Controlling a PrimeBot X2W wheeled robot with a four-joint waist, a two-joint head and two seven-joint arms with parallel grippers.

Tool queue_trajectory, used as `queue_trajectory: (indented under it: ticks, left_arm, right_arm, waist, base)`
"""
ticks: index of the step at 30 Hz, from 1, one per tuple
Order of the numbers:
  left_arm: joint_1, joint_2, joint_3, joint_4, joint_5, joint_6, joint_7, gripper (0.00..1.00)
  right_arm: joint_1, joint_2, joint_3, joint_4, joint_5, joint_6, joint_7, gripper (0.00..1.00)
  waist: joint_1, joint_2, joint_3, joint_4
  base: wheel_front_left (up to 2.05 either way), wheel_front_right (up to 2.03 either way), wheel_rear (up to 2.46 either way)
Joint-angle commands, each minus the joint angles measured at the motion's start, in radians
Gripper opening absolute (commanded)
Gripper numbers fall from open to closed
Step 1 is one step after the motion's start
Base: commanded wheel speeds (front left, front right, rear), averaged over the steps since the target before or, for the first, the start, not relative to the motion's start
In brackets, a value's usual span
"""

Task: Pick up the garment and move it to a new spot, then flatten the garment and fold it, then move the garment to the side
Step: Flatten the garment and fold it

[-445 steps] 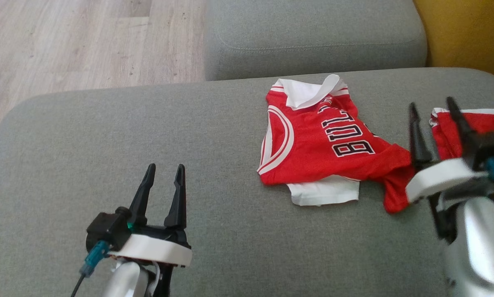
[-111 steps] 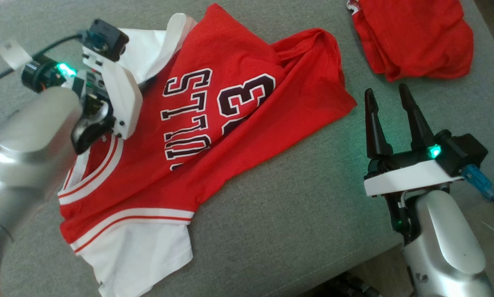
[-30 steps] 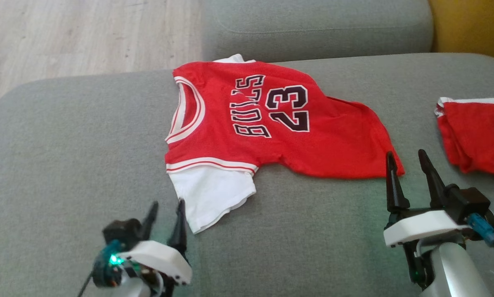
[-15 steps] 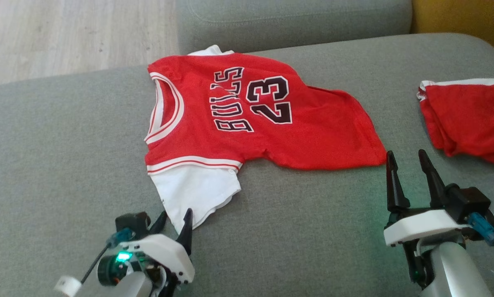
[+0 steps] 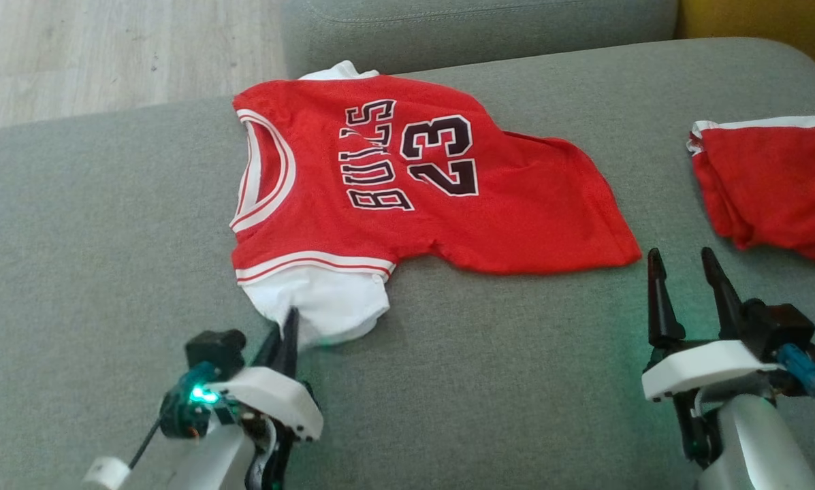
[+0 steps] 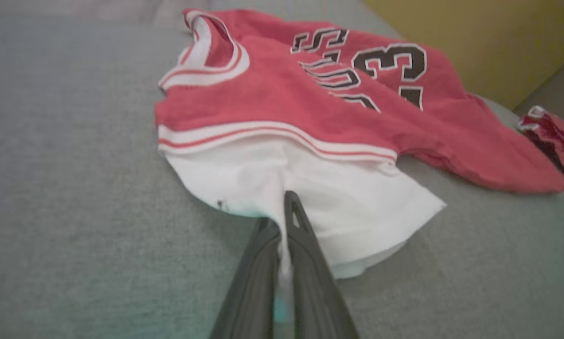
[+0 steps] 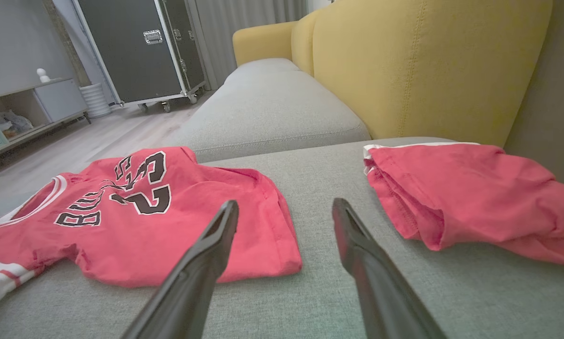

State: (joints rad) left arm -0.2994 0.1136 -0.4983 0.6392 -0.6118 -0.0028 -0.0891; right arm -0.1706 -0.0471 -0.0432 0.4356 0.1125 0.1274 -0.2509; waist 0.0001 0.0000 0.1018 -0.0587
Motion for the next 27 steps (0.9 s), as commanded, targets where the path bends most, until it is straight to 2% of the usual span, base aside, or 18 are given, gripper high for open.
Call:
queue_trajectory:
  ticks: [1,5,9,18,27]
  left_arm:
    - [-0.043,0.015,0.050,-0.038,0.009,0.014,-0.050,0.00]
    - [-0.059,0.021,0.066,-0.064,0.028,0.024,-0.126,0.00]
    - [-0.064,0.016,0.092,-0.099,0.038,0.029,-0.160,0.00]
    - [-0.055,-0.007,0.113,-0.150,0.075,0.017,-0.172,0.00]
    - [-0.058,-0.024,0.130,-0.178,0.112,-0.002,-0.173,0.00]
  right_arm:
    - [-0.050,-0.003,0.008,-0.011,-0.017,0.003,-0.011,1.00]
    - [-0.081,-0.003,-0.021,0.050,-0.045,0.003,0.011,1.00]
    - [-0.124,-0.003,-0.042,0.120,-0.024,0.003,0.060,1.00]
    - [-0.232,-0.003,-0.091,0.326,-0.012,0.003,0.137,1.00]
    - [-0.321,-0.003,-0.130,0.513,-0.005,0.003,0.119,1.00]
  waist:
    - [-0.0001,0.0000,0.000,0.008]
    - [-0.0001,0.0000,-0.001,0.028]
    - [-0.0001,0.0000,0.000,0.047]
    - [-0.0001,0.0000,0.014,0.088]
    - [-0.0001,0.0000,0.040,0.116]
  base:
    - [0.00,0.00,0.00]
    - [0.00,0.00,0.00]
    - [0.00,0.00,0.00]
    - [0.00,0.00,0.00]
    - [0.00,0.00,0.00]
